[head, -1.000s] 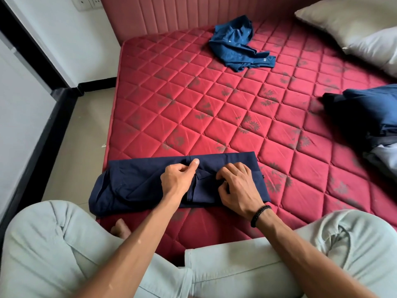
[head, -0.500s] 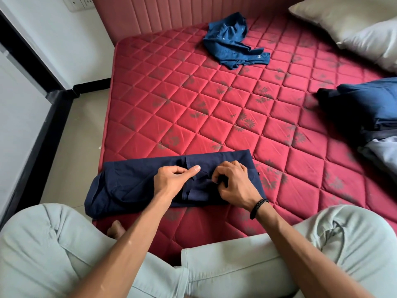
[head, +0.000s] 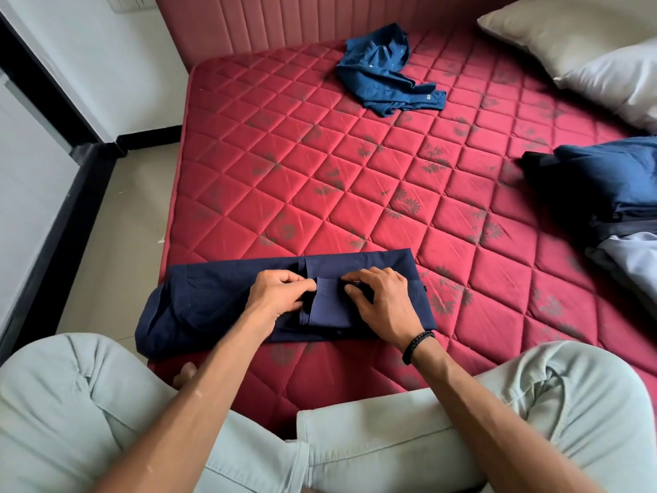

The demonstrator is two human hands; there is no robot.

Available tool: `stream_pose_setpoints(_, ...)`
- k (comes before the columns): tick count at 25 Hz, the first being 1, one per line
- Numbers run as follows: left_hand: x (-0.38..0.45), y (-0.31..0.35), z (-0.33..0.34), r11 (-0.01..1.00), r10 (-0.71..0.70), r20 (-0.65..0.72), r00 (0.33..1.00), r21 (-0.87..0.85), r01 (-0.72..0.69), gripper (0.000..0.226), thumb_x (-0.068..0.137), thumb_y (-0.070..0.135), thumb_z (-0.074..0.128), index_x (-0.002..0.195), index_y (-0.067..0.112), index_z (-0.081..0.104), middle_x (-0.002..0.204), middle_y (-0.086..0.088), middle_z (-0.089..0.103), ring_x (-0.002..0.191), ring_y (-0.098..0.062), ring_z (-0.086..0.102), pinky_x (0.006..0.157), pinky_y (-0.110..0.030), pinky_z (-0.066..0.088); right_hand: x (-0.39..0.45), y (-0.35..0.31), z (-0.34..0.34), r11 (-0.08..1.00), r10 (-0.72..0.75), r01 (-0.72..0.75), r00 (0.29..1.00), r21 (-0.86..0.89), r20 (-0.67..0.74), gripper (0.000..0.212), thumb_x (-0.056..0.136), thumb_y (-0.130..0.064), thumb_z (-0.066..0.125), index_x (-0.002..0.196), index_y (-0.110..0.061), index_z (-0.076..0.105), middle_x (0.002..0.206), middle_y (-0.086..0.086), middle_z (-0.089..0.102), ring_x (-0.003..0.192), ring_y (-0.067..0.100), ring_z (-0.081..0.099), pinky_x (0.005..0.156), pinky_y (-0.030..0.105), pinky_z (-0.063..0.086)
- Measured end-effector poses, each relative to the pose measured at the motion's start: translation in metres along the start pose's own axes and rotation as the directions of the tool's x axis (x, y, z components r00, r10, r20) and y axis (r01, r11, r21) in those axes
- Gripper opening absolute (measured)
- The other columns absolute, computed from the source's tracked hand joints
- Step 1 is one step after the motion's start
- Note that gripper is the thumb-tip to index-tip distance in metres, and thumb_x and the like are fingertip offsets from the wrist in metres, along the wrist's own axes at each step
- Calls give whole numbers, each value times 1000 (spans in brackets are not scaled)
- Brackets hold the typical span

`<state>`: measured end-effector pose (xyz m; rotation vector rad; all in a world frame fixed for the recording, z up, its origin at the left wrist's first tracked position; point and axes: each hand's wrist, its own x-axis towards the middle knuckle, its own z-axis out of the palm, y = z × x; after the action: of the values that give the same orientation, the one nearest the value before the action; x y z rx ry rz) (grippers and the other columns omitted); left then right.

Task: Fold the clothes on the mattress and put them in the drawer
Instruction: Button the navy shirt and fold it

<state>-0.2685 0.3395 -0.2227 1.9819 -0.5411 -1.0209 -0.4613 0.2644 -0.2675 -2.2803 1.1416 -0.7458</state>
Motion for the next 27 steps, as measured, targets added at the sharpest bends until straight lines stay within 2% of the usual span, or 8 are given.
stream_pose_setpoints(4,3,20,-10,995,-90,155,984,64,81,11,79,12,85,86,7,78,92,-8,78,85,-16,74,78,-30,63,-7,1,6,970,-118,114,993,-216,-8,38,93,-51,64,125,-32,66,104,-6,58,95,22,53,91,43,42)
stream_pose_setpoints(7,1,18,-6,948,72,-35,997,313,-58,11,83,26,82,88,20,75,94,-3,77,86,-16,71,81,-36,61,-10,-1,10,946,-103,98,995,-310,2,55,91,-58,61,138,-29,58,126,2,53,113,28,50,97,47,42)
stream_pose_setpoints(8,-4,15,0,856,315,-129,940,467,-223,12,85,31,78,89,23,71,93,1,74,87,-17,68,82,-37,57,-10,-1,11,934,-85,88,996,-346,23,60,92,-60,57,144,-29,54,139,6,50,124,32,46,104,51,40)
stream_pose_setpoints(10,-22,8,21,576,759,-69,648,537,-617,10,92,30,71,96,23,65,97,5,67,93,-19,63,87,-38,51,-10,-4,12,902,-48,86,994,-422,101,67,95,-65,44,153,-31,44,162,10,34,146,37,32,117,59,26)
stream_pose_setpoints(11,-34,6,35,461,845,29,535,470,-753,11,95,28,68,103,21,66,104,3,66,101,-19,61,94,-37,49,-11,-3,12,884,-29,98,988,-458,154,69,97,-66,36,157,-32,37,168,9,24,152,37,23,119,63,19)
stream_pose_setpoints(13,-45,-4,66,337,859,231,457,418,-844,29,100,34,60,124,18,63,128,-3,62,122,-21,55,109,-38,41,-14,1,13,844,-22,148,970,-516,242,72,98,-63,24,164,-32,18,172,9,8,158,36,9,120,67,11)
stream_pose_setpoints(19,-10,-46,90,418,730,219,648,606,-676,79,101,69,21,164,21,17,171,-2,20,159,-17,12,128,-42,12,-7,4,12,862,16,117,966,-493,258,79,95,-64,23,165,-33,2,173,7,1,159,34,1,122,66,10)
stream_pose_setpoints(27,12,-52,54,307,673,180,718,815,-492,73,106,52,-2,162,16,26,169,-1,24,158,-16,17,128,-53,8,-7,5,8,905,59,25,981,-426,183,77,96,-74,23,164,-40,6,173,-2,-3,160,20,-5,124,61,-9)
